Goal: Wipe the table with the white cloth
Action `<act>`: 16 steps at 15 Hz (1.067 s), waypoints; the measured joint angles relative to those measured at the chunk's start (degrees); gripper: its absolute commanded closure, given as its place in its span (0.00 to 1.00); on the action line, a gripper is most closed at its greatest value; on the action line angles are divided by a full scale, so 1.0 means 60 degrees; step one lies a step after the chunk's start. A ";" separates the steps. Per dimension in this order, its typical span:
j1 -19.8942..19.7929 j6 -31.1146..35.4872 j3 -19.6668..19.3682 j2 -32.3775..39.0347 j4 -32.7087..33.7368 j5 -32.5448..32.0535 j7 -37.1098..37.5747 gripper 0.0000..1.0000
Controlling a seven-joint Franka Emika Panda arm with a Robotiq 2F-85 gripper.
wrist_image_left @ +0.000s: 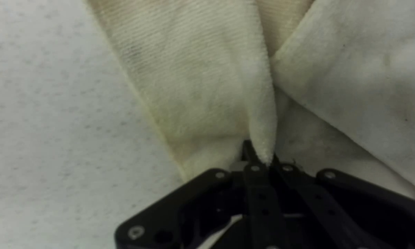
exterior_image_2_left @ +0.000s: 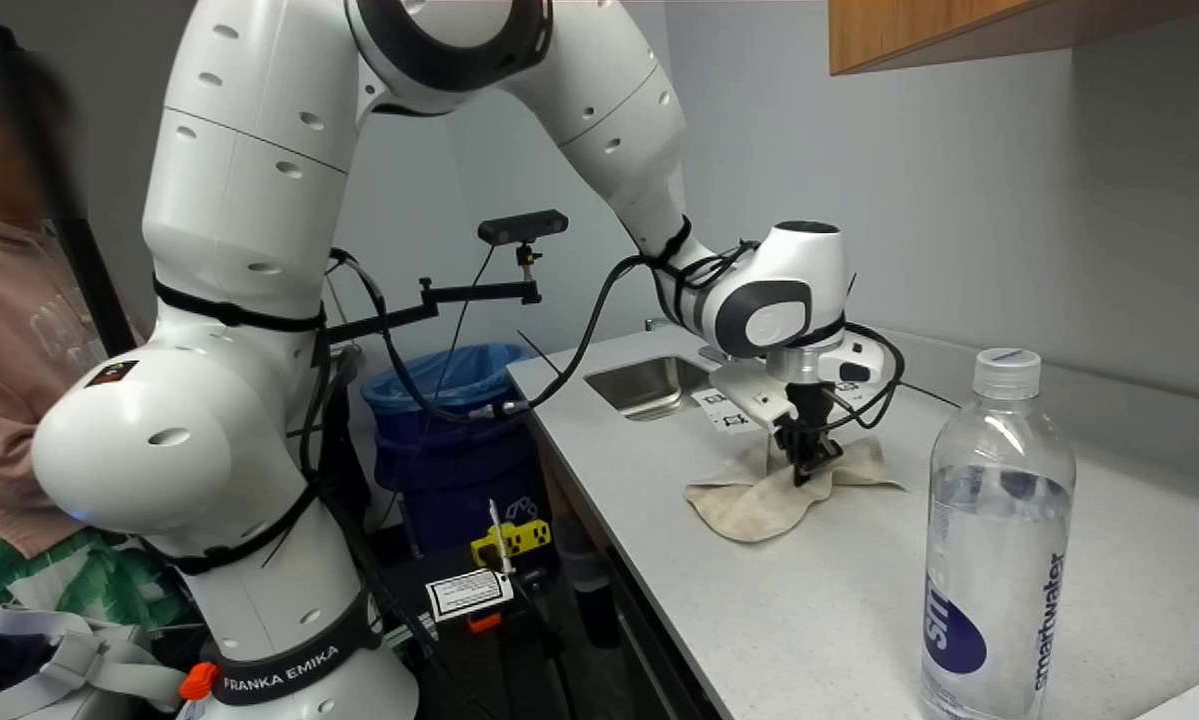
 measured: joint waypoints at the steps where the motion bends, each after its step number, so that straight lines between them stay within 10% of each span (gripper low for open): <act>1: -0.0007 -0.0036 0.0233 -0.0018 -0.0059 0.0205 -0.0234 0.99; 8: -0.0057 -0.0273 0.0420 -0.0102 -0.0166 0.0567 -0.0704 0.99; 16: -0.0344 -0.0274 -0.1196 -0.0255 -0.0227 0.0074 -0.0690 0.99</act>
